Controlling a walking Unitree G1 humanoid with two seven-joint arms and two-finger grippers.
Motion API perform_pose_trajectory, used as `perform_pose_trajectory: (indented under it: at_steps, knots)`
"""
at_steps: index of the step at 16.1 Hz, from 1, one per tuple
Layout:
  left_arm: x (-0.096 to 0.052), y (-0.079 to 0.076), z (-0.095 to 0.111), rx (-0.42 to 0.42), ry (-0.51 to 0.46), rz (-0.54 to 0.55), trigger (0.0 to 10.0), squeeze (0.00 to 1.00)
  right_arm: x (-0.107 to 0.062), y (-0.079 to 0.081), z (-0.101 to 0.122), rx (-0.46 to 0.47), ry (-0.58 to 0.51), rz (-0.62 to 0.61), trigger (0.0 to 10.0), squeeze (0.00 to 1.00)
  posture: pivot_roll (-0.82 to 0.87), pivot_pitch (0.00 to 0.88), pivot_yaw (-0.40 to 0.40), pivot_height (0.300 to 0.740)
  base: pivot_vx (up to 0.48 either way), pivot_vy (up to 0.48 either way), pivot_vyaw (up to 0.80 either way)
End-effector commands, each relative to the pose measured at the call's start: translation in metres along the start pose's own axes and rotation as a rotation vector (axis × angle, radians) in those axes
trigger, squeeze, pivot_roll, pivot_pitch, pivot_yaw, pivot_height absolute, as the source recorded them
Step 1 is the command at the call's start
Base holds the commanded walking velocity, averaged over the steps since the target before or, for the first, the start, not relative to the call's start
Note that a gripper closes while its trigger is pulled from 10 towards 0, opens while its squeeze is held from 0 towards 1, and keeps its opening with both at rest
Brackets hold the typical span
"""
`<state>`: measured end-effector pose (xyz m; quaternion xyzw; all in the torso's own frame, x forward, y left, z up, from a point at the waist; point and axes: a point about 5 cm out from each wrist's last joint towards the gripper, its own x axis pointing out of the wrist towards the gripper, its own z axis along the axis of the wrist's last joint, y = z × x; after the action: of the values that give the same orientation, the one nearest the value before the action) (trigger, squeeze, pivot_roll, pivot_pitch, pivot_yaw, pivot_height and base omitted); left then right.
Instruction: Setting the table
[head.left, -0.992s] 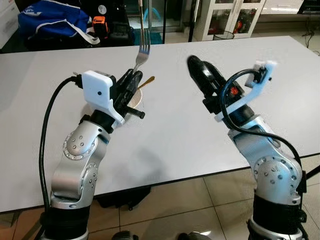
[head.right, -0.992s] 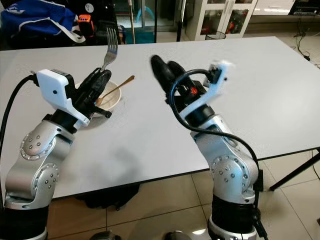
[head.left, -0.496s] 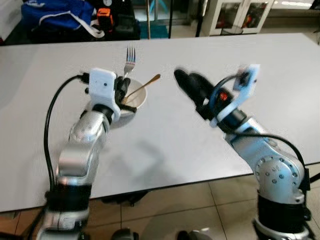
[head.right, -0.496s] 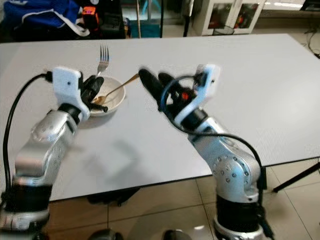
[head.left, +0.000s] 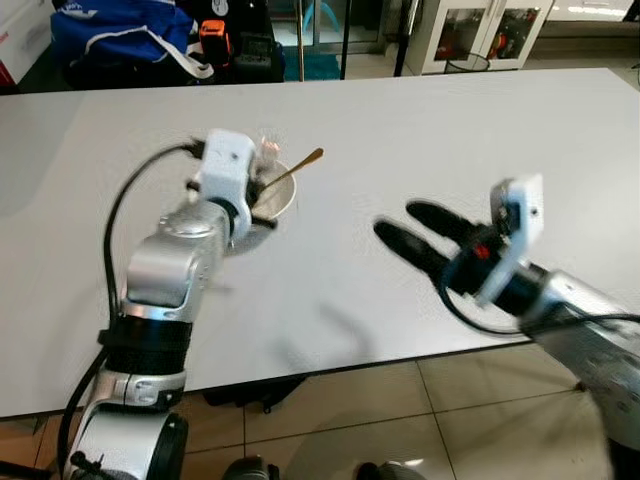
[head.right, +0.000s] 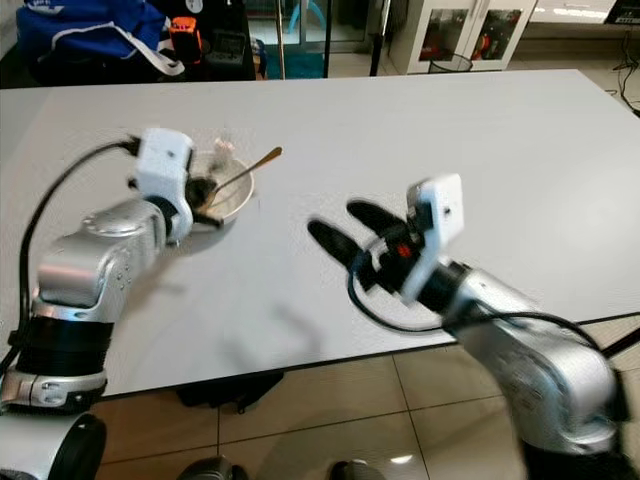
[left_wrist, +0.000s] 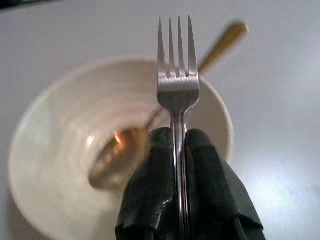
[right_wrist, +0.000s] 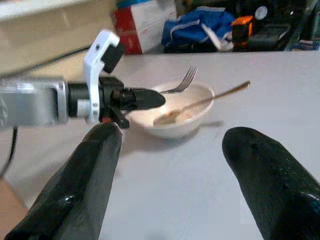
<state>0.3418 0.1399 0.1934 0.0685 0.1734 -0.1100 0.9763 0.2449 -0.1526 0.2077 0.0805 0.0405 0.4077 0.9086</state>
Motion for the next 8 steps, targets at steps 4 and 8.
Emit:
perform_pose_trajectory:
  at_steps: [4,8]
  knots:
    - [-0.009,0.005,0.005,0.039,0.095,0.069,10.0,0.0,-0.013,0.006,0.005,-0.031,0.022,0.122,10.0,0.0,0.05,0.048,0.028,0.74,0.0,0.0,0.0]
    - [-0.004,0.01,-0.002,-0.064,0.191,0.044,10.0,0.0,-0.015,0.008,0.0,-0.05,0.062,0.172,10.0,0.0,0.06,0.052,0.024,0.74,0.0,0.0,0.0]
